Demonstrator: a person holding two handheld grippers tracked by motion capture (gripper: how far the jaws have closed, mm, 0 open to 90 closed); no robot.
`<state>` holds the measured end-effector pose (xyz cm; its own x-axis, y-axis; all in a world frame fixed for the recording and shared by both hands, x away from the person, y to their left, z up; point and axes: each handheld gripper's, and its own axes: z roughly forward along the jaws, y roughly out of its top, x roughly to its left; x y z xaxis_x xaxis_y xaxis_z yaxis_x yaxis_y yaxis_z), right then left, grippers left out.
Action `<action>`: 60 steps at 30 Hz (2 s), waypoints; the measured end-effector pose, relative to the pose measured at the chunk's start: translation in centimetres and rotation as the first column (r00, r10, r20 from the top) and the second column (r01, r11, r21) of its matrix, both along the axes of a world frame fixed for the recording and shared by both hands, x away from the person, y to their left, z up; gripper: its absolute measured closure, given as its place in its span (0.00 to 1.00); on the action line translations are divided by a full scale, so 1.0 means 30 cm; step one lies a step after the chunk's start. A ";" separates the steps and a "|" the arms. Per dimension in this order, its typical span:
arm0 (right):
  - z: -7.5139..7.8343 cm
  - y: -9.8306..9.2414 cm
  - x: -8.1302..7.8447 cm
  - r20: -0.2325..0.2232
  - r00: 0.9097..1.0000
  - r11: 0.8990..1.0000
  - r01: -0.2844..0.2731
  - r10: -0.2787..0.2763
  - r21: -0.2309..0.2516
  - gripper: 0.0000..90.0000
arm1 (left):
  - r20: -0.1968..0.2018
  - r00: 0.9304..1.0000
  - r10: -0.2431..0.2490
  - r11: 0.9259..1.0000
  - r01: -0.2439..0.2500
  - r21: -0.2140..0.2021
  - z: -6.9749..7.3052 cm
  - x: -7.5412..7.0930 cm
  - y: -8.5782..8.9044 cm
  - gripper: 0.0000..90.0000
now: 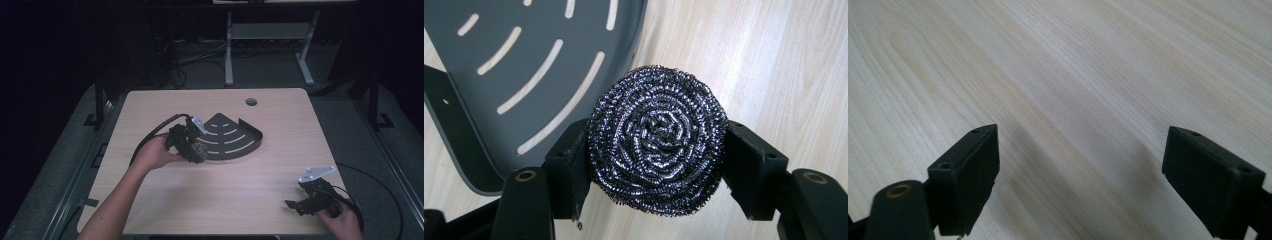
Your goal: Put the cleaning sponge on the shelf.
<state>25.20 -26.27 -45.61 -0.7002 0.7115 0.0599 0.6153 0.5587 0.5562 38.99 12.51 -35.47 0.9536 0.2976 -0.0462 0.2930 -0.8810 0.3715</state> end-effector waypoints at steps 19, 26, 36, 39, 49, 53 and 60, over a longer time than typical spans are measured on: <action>0.007 0.001 -0.004 0.005 1.000 1.000 -0.006 0.006 0.004 0.17 | -0.006 1.000 -0.017 1.000 0.017 -0.014 0.025 0.068 -0.063 0.38; 0.007 0.004 -0.003 0.007 1.000 1.000 -0.008 0.008 0.006 0.17 | -0.023 1.000 -0.011 1.000 0.010 -0.017 0.003 0.099 -0.076 0.38; 0.005 0.006 -0.002 0.002 1.000 1.000 -0.009 0.009 0.005 0.17 | -0.043 0.999 -0.012 1.000 0.012 -0.013 -0.031 0.132 -0.094 0.38; 0.004 0.006 -0.002 0.002 1.000 1.000 -0.009 0.009 0.005 0.17 | -0.041 0.999 -0.011 1.000 0.011 -0.009 -0.029 0.140 -0.097 0.38; 0.001 0.010 -0.001 -0.004 1.000 1.000 -0.012 0.012 0.008 0.17 | -0.037 0.999 -0.011 1.000 0.010 -0.009 -0.025 0.166 -0.117 0.38; 0.001 0.009 -0.002 -0.005 1.000 1.000 -0.011 0.011 0.012 0.17 | -0.035 0.999 -0.011 1.000 0.011 -0.011 -0.020 0.182 -0.125 0.38; 0.001 0.008 0.001 -0.008 1.000 1.000 -0.013 0.013 0.012 0.17 | -0.047 0.999 -0.005 1.000 0.005 -0.007 -0.025 0.221 -0.138 0.38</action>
